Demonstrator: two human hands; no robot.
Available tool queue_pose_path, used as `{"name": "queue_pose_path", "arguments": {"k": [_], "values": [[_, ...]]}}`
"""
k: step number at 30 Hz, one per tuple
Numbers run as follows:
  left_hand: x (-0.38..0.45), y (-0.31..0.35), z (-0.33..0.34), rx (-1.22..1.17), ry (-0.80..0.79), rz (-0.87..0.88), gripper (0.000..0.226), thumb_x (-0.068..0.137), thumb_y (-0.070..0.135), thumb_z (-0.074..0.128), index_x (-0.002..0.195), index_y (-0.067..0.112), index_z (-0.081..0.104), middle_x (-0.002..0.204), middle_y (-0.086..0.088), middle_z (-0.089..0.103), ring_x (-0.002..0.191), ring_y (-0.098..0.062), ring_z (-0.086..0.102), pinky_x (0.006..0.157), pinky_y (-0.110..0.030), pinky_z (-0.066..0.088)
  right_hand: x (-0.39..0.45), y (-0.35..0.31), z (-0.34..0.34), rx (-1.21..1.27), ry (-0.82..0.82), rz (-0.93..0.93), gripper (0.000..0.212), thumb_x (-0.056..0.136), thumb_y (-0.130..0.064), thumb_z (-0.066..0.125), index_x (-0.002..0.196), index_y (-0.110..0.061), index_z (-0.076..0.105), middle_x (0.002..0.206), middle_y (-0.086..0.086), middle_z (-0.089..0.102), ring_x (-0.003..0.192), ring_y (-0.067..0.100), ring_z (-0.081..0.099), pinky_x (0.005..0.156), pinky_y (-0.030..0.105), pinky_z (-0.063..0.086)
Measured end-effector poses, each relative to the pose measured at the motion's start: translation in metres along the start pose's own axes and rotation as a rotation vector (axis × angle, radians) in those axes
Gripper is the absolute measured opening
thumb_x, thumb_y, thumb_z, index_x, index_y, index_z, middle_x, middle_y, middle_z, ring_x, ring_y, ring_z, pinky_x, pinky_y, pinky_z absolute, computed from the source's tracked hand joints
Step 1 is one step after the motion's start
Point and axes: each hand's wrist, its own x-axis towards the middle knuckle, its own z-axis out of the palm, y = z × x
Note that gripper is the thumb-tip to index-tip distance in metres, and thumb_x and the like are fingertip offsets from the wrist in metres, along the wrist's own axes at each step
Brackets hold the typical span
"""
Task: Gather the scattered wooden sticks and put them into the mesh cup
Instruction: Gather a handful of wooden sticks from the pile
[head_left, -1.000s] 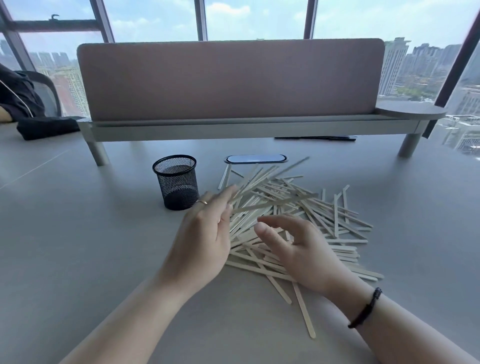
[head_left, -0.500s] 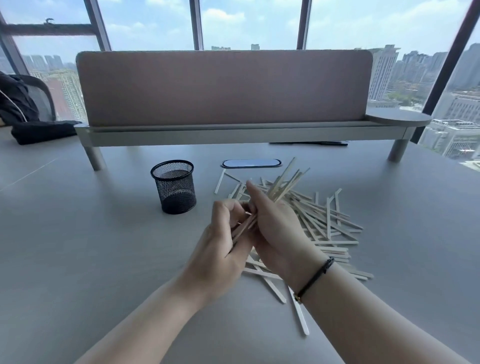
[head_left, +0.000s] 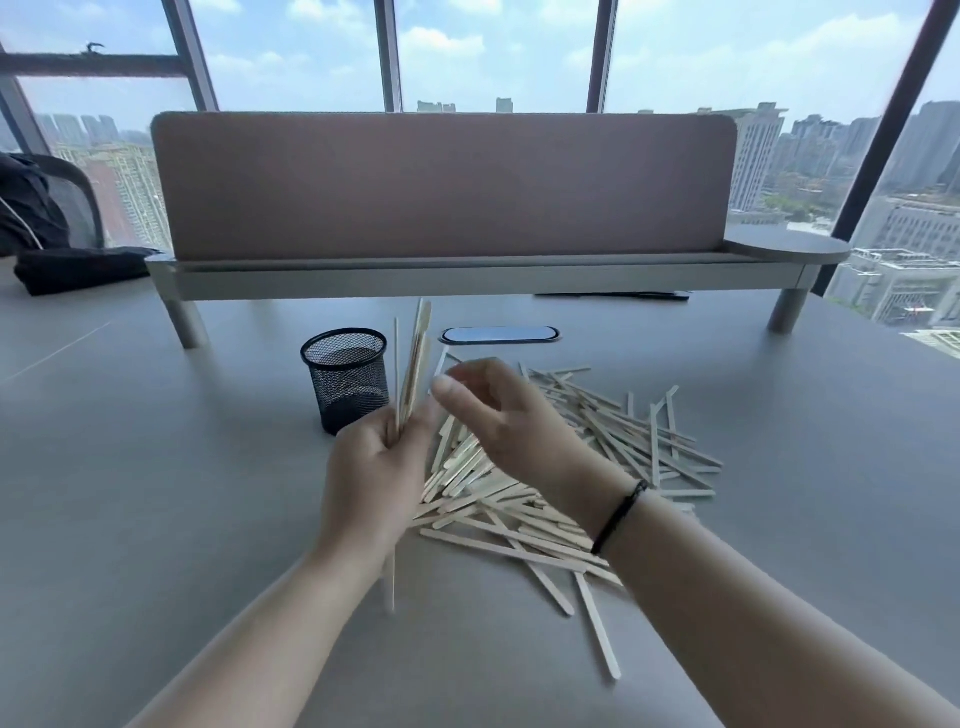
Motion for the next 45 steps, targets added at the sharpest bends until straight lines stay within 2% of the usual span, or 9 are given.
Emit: {"name": "queue_pose_path", "arguments": {"k": [2, 5, 10, 14, 21, 25, 30, 34, 45], "values": [[0.001, 0.002, 0.0, -0.035, 0.049, 0.016, 0.069, 0.083, 0.066, 0.058, 0.059, 0.009, 0.03, 0.049, -0.008, 0.03, 0.048, -0.022, 0.029, 0.05, -0.038, 0.025, 0.016, 0.021, -0.02, -0.318, 0.076, 0.058, 0.077, 0.076, -0.074, 0.061, 0.128, -0.017, 0.056, 0.119, -0.002, 0.064, 0.108, 0.009, 0.061, 0.095, 0.034, 0.052], [-0.002, 0.012, 0.001, -0.235, 0.095, 0.023, 0.068, 0.094, 0.052, 0.061, 0.061, 0.004, 0.027, 0.05, -0.012, 0.027, 0.046, -0.025, 0.025, 0.045, -0.042, 0.021, 0.036, 0.055, -0.044, -0.721, 0.112, 0.173, 0.08, 0.08, -0.071, 0.062, 0.139, -0.018, 0.046, 0.137, 0.002, 0.054, 0.123, 0.022, 0.055, 0.102, 0.04, 0.046], [0.0, 0.014, -0.002, -0.202, 0.141, 0.068, 0.058, 0.097, 0.036, 0.06, 0.054, 0.004, 0.039, 0.043, -0.004, 0.04, 0.041, -0.022, 0.038, 0.043, -0.04, 0.033, 0.064, 0.088, -0.056, -0.897, 0.028, 0.288, 0.091, 0.081, -0.077, 0.053, 0.146, -0.015, 0.04, 0.147, 0.009, 0.049, 0.134, 0.029, 0.047, 0.113, 0.045, 0.035], [0.001, 0.007, -0.001, -0.171, 0.094, 0.04, 0.062, 0.098, 0.036, 0.063, 0.062, -0.007, 0.036, 0.049, -0.025, 0.033, 0.042, -0.039, 0.032, 0.042, -0.051, 0.035, 0.079, 0.091, -0.048, -0.971, 0.016, 0.272, 0.087, 0.086, -0.077, 0.043, 0.145, -0.012, 0.042, 0.148, 0.01, 0.048, 0.138, 0.029, 0.041, 0.118, 0.049, 0.026], [-0.001, 0.007, 0.0, -0.167, 0.076, 0.011, 0.062, 0.097, 0.033, 0.065, 0.065, -0.012, 0.036, 0.05, -0.03, 0.031, 0.043, -0.029, 0.032, 0.045, -0.054, 0.038, 0.082, 0.099, -0.036, -1.018, 0.149, 0.148, 0.052, 0.094, -0.059, 0.049, 0.115, -0.014, 0.065, 0.123, 0.01, 0.059, 0.12, 0.034, 0.049, 0.101, 0.048, 0.04], [-0.001, 0.007, 0.0, -0.169, 0.055, 0.026, 0.065, 0.094, 0.038, 0.063, 0.062, -0.011, 0.034, 0.051, -0.03, 0.029, 0.048, -0.044, 0.028, 0.048, -0.055, 0.037, 0.08, 0.095, -0.037, -1.114, 0.085, 0.113, 0.052, 0.097, -0.058, 0.044, 0.11, -0.011, 0.062, 0.116, 0.011, 0.062, 0.114, 0.033, 0.053, 0.1, 0.049, 0.041], [0.001, 0.002, 0.0, -0.189, 0.018, 0.034, 0.067, 0.091, 0.044, 0.063, 0.064, -0.01, 0.035, 0.051, -0.013, 0.029, 0.049, -0.035, 0.026, 0.049, -0.049, 0.031, 0.075, 0.084, -0.041, -1.241, -0.059, 0.046, 0.044, 0.104, -0.043, 0.034, 0.111, -0.006, 0.057, 0.11, 0.015, 0.065, 0.101, 0.033, 0.062, 0.088, 0.044, 0.047], [0.0, -0.002, 0.0, -0.177, 0.03, 0.069, 0.061, 0.098, 0.033, 0.063, 0.061, -0.01, 0.038, 0.046, 0.008, 0.039, 0.046, -0.014, 0.033, 0.055, -0.03, 0.028, 0.075, 0.083, -0.043, -1.191, -0.1, 0.063, 0.025, 0.105, -0.029, 0.036, 0.098, -0.01, 0.051, 0.099, 0.012, 0.068, 0.077, 0.027, 0.059, 0.068, 0.037, 0.047], [0.002, -0.002, 0.0, -0.168, 0.048, 0.081, 0.061, 0.095, 0.035, 0.063, 0.061, -0.009, 0.036, 0.047, 0.007, 0.035, 0.046, -0.013, 0.028, 0.053, -0.029, 0.026, 0.055, 0.072, -0.05, -0.876, 0.064, -0.063, 0.023, 0.106, -0.031, 0.037, 0.094, -0.012, 0.04, 0.072, 0.006, 0.056, 0.056, 0.029, 0.054, 0.049, 0.039, 0.043]]}}
